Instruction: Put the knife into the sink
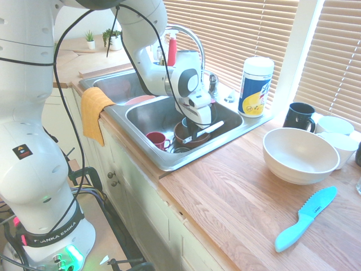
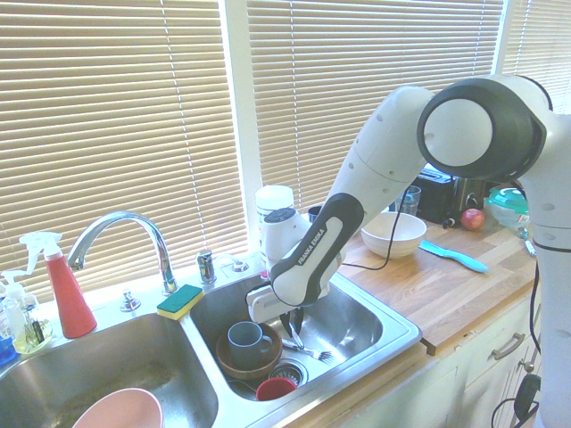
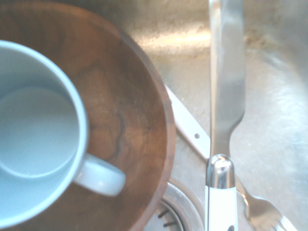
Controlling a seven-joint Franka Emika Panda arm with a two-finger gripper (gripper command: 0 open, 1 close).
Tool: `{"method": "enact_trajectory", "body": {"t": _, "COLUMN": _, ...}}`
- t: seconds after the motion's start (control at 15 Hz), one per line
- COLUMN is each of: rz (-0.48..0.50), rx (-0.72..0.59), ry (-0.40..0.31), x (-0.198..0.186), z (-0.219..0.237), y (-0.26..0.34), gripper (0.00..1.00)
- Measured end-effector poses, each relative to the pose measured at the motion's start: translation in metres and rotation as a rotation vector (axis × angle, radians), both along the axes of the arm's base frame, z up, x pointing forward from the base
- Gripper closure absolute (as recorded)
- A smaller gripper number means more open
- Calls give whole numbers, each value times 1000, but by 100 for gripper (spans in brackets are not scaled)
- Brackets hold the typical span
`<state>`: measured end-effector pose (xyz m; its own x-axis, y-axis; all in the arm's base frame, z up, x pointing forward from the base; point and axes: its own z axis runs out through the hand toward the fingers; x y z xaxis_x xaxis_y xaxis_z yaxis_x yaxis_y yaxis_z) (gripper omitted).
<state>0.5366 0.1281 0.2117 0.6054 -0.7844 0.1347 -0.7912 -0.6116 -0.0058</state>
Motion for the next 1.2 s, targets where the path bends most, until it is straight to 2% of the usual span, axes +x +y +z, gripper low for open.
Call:
{"method": "enact_trajectory", "body": {"t": 0.47, "rz": 2, "rx": -16, "ry": 14, "x": 22, "z": -39, "y": 8, "gripper": 100}}
{"method": "enact_trajectory", "body": {"t": 1.2, "rz": -4, "rx": -22, "ry": 38, "x": 18, "z": -61, "y": 7, "gripper": 100}}
